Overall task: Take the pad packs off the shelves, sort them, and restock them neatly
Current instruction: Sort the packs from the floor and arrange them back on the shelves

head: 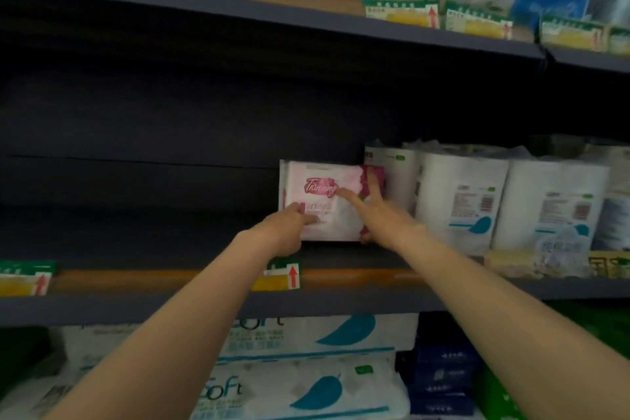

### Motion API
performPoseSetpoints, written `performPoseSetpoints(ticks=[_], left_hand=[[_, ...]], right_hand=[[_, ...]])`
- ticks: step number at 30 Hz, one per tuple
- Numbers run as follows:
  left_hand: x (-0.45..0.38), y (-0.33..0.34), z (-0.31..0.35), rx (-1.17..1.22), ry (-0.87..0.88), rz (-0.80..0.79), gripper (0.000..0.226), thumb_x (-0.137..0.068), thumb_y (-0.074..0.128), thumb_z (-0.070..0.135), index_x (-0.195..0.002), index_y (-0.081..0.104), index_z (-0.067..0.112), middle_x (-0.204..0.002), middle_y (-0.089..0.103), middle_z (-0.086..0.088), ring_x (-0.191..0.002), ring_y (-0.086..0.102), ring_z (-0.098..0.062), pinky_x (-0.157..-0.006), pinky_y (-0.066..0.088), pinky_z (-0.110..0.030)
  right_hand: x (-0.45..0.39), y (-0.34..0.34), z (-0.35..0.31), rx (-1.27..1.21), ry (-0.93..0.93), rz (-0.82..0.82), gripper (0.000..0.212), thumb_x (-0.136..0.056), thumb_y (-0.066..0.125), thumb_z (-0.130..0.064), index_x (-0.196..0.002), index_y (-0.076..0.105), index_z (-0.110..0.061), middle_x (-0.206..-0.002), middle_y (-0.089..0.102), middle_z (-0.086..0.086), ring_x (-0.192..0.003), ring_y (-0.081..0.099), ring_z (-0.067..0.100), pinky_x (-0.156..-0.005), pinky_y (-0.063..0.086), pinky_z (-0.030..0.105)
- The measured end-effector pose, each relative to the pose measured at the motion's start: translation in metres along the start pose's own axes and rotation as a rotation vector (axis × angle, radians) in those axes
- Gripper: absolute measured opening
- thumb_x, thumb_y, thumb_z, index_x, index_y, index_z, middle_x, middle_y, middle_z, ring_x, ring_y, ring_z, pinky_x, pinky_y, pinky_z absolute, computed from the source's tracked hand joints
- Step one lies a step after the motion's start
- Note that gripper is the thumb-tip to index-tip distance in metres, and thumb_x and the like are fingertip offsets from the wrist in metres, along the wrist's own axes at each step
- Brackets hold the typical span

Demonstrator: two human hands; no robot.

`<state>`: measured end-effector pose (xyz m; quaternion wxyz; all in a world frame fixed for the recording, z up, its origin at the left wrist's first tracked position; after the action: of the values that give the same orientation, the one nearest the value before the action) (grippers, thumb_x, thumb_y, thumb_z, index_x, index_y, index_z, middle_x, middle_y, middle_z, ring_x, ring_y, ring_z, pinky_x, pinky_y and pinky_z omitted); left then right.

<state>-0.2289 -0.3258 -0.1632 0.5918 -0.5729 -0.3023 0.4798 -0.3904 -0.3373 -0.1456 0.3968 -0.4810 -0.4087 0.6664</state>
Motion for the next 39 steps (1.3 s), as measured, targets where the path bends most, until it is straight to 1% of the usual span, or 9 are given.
performPoseSetpoints(ticks=[3,5,13,17,22,24,28,32,39], left_hand=[[-0.016,-0.036,-0.003,-0.139,-0.014,0.264,0.065,-0.092,0.043,0.004,-0.148,0.020,0.027,-0.153,0.017,-0.007,-0.132,0.030,-0.035,-0.108,0.034,-0.040],[-0.025,-0.040,-0.004,-0.150,0.004,0.223,0.070,-0.092,0.044,0.002,-0.149,0.015,0.029,-0.158,0.000,-0.004,-0.139,0.019,-0.035,-0.112,0.027,-0.039],[-0.034,-0.021,0.009,-0.188,-0.060,0.159,0.077,-0.090,0.045,0.001,-0.150,0.005,0.028,-0.157,-0.012,-0.004,-0.125,0.040,-0.037,-0.093,0.042,-0.036],[-0.023,-0.024,0.023,-0.180,-0.166,0.133,0.065,-0.092,0.047,0.008,-0.149,0.019,0.022,-0.157,0.006,-0.011,-0.128,0.038,-0.035,-0.099,0.040,-0.038],[0.062,0.007,0.056,0.143,0.094,0.844,0.043,-0.083,0.048,0.002,-0.124,0.056,0.010,-0.132,0.046,-0.014,-0.115,0.042,-0.032,-0.094,0.036,-0.032],[0.109,0.054,0.074,0.278,0.204,0.945,0.038,-0.079,0.048,0.002,-0.114,0.061,0.009,-0.120,0.051,-0.013,-0.106,0.043,-0.025,-0.090,0.034,-0.026],[0.160,0.159,0.083,0.263,0.214,0.660,0.033,-0.079,0.044,0.008,-0.107,0.062,0.006,-0.112,0.054,-0.015,-0.102,0.048,-0.027,-0.085,0.040,-0.037],[0.197,0.268,0.061,0.152,0.116,0.285,0.044,-0.069,0.036,0.018,-0.108,0.055,0.010,-0.108,0.057,-0.019,-0.089,0.057,-0.038,-0.072,0.050,-0.043],[0.260,0.380,0.048,-0.016,0.034,-0.187,0.042,-0.045,0.068,0.011,-0.087,0.069,0.009,-0.094,0.065,-0.015,-0.072,0.064,-0.036,-0.050,0.050,-0.041]], right_hand=[[-0.019,-0.002,-0.003,0.062,0.023,0.122,0.077,-0.089,0.060,-0.017,-0.145,0.012,-0.039,-0.152,-0.002,0.023,-0.112,0.052,0.037,-0.088,0.049,0.042],[-0.028,0.005,-0.004,0.064,0.040,0.142,0.069,-0.090,0.056,-0.014,-0.143,0.016,-0.035,-0.150,0.005,0.024,-0.109,0.053,0.039,-0.086,0.049,0.043],[-0.039,0.010,0.001,0.085,0.016,0.096,0.071,-0.087,0.061,-0.014,-0.141,0.017,-0.031,-0.150,0.004,0.024,-0.105,0.055,0.039,-0.080,0.049,0.040],[-0.021,0.009,-0.003,-0.027,0.015,0.030,0.068,-0.088,0.052,-0.005,-0.143,0.019,-0.028,-0.152,0.002,0.023,-0.114,0.049,0.042,-0.087,0.045,0.041],[0.045,0.003,0.010,-0.268,-0.082,0.187,0.056,-0.086,0.060,-0.015,-0.137,0.037,-0.023,-0.142,0.029,0.015,-0.117,0.046,0.037,-0.096,0.043,0.042],[0.097,0.012,0.010,-0.338,-0.154,0.304,0.051,-0.088,0.058,-0.021,-0.136,0.041,-0.020,-0.137,0.039,0.012,-0.119,0.044,0.032,-0.099,0.040,0.042],[0.188,0.039,0.015,-0.412,-0.266,0.382,0.046,-0.087,0.053,-0.027,-0.130,0.049,-0.011,-0.129,0.047,0.014,-0.119,0.045,0.030,-0.099,0.037,0.037],[0.255,0.101,0.021,-0.454,-0.162,0.375,0.041,-0.085,0.051,-0.028,-0.119,0.053,-0.006,-0.115,0.052,0.017,-0.105,0.050,0.032,-0.090,0.036,0.036],[0.350,0.336,-0.057,-0.398,-0.209,-0.725,0.074,-0.086,0.064,-0.033,-0.147,0.022,-0.024,-0.149,0.024,0.004,-0.135,0.027,0.024,-0.111,0.026,0.040]])
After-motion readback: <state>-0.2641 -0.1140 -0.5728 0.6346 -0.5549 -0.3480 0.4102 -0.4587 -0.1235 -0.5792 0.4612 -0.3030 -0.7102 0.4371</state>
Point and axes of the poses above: each hand's wrist, its own x-axis away from the middle knuckle, its own y-axis out of the palm, z = x × y, the point moved 4 cm from there along -x, towards the middle knuckle
